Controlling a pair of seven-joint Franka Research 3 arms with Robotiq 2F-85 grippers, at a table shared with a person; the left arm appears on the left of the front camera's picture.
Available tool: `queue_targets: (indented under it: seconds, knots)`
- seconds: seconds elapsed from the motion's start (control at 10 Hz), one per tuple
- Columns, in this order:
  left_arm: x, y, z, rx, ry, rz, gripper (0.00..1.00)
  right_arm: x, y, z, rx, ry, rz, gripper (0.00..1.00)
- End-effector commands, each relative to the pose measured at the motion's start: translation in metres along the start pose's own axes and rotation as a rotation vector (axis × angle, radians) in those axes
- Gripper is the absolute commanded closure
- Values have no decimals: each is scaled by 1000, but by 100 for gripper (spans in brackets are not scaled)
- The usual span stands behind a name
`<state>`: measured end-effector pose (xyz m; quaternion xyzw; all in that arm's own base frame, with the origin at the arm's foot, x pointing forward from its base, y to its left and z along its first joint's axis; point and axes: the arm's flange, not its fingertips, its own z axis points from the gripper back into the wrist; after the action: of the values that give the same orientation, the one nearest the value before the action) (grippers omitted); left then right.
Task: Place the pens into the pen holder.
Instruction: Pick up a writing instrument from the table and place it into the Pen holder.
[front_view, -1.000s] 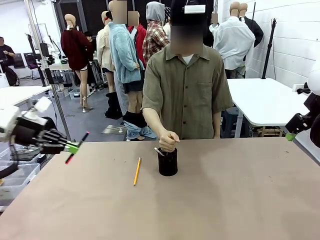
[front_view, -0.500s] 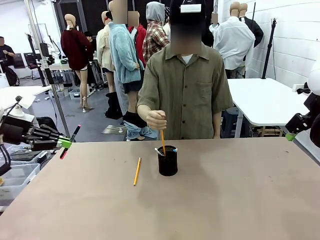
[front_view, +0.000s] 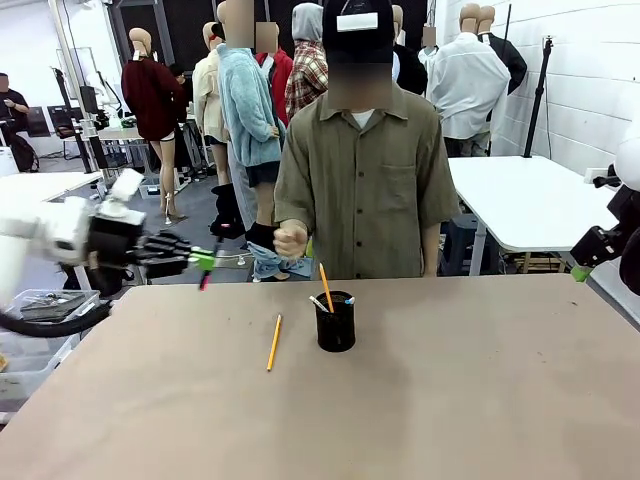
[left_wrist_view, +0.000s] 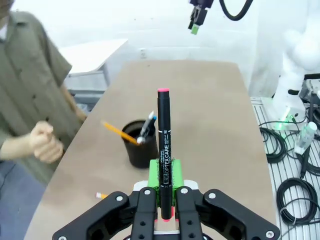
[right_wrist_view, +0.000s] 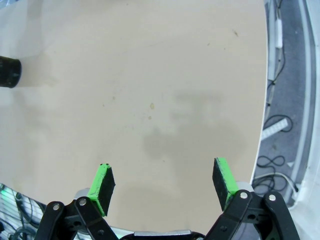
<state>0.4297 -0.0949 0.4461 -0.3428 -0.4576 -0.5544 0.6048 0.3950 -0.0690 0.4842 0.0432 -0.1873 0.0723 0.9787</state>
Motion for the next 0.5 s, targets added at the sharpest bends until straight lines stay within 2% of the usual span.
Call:
queue_targets:
  seconds: [0.0, 0.1, 0.2, 0.4]
  knots:
    - [1, 38, -43, -64, 21, -27, 100, -1, 2, -4, -25, -6, 1, 2]
    - [8, 49, -72, -120, 27, -45, 100, -1, 2, -4, -25, -6, 1, 2]
    - [14, 57, -98, -146, -21, -74, 100, -1, 2, -4, -25, -6, 1, 2]
    - [22, 70, -144, -153, -56, -94, 100, -1, 2, -4, -25, -6, 1, 2]
